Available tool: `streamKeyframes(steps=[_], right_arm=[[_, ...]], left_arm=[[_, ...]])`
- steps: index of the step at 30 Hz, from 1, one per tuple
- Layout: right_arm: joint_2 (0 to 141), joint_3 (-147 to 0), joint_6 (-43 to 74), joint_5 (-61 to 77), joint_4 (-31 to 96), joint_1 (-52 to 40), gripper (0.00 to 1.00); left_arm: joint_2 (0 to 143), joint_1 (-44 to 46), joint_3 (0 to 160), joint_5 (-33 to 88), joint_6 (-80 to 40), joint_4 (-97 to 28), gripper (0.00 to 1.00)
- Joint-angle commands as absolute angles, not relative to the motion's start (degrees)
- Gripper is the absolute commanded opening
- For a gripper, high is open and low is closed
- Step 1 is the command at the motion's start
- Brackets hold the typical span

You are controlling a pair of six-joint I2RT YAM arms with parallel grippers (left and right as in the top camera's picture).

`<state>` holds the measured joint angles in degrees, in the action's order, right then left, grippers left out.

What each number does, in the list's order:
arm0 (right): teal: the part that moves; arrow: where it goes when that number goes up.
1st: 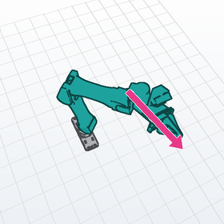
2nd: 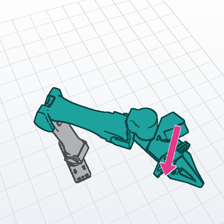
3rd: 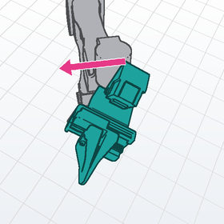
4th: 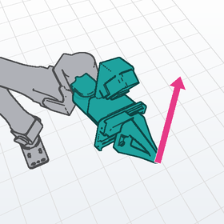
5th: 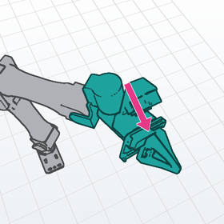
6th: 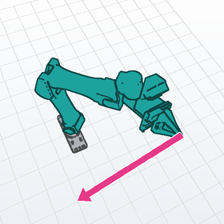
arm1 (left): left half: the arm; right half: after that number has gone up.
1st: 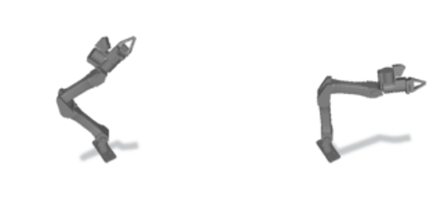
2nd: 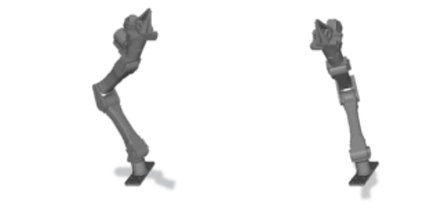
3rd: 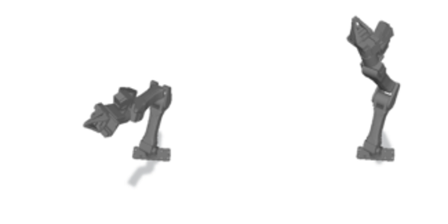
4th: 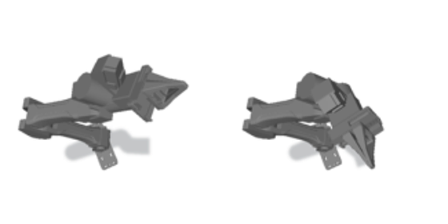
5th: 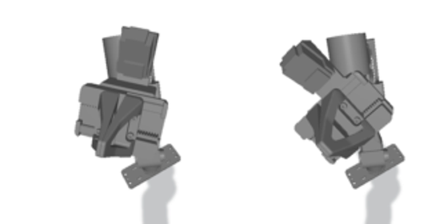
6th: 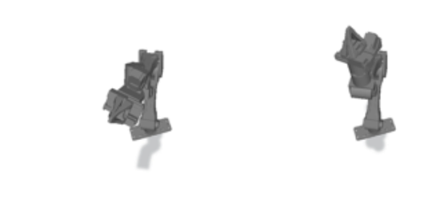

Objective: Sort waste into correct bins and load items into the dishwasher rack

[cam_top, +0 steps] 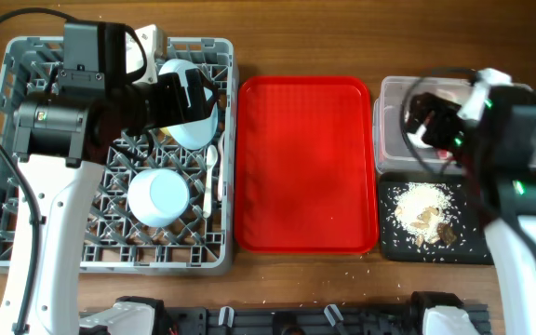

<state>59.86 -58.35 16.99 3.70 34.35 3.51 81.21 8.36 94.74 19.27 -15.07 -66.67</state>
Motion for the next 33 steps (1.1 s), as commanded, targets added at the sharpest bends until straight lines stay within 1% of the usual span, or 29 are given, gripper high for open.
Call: streamKeyframes(steps=[1,3,7,10,12,14,16,18,20,25,28,31,33], right_arm=[[48.40,-59.13,16.51,-2.09,34.20,2.09,1.00],[40.01,-59.13,16.58,-4.99,31.42,0.25,1.00],[27.94,-57.23,16.62,-7.84,23.35,-4.38,1.00],[20.99,-54.22,19.29,-7.99,22.65,-7.60,1.00],[16.97,-50.48,19.51,-8.60,18.98,-8.32,1.00],[13.06,-44.86,19.31,-9.58,12.34,-8.29,1.00],[9.13,-36.53,15.64,-9.61,2.13,-8.27,1.00],[6.59,-29.43,14.74,-9.61,-5.43,-8.03,1.00],[4.95,-23.29,14.87,-8.54,-10.57,-7.40,1.00],[0.16,-10.07,14.74,-7.22,-14.55,-6.98,1.00],[0.21,-4.75,14.76,-6.37,-16.93,-6.98,1.00],[0.19,-0.84,12.73,-4.45,-16.97,-6.83,1.00],[0.19,-0.27,9.17,-2.96,-13.87,-6.42,1.00]], left_arm=[[81.54,8.64,94.72,18.55,-13.89,-66.72,1.00],[81.54,8.64,94.72,18.52,-13.89,-66.72,1.00],[81.54,8.64,94.72,18.55,-13.89,-66.72,1.00],[81.54,8.64,94.72,18.52,-13.89,-66.72,1.00],[81.54,8.64,94.72,18.55,-13.89,-66.72,1.00],[81.54,8.64,94.72,18.52,-13.89,-66.72,1.00],[81.54,8.64,94.72,18.55,-13.89,-66.72,1.00],[81.54,8.64,94.72,18.55,-13.89,-66.72,1.00],[81.54,8.64,94.72,18.55,-13.89,-66.72,1.00],[81.54,8.64,94.72,18.55,-13.89,-66.72,1.00],[81.54,8.64,94.72,18.55,-13.89,-66.72,1.00],[81.54,8.64,94.72,18.55,-13.89,-66.72,1.00],[81.54,8.64,94.72,18.55,-13.89,-66.72,1.00]])
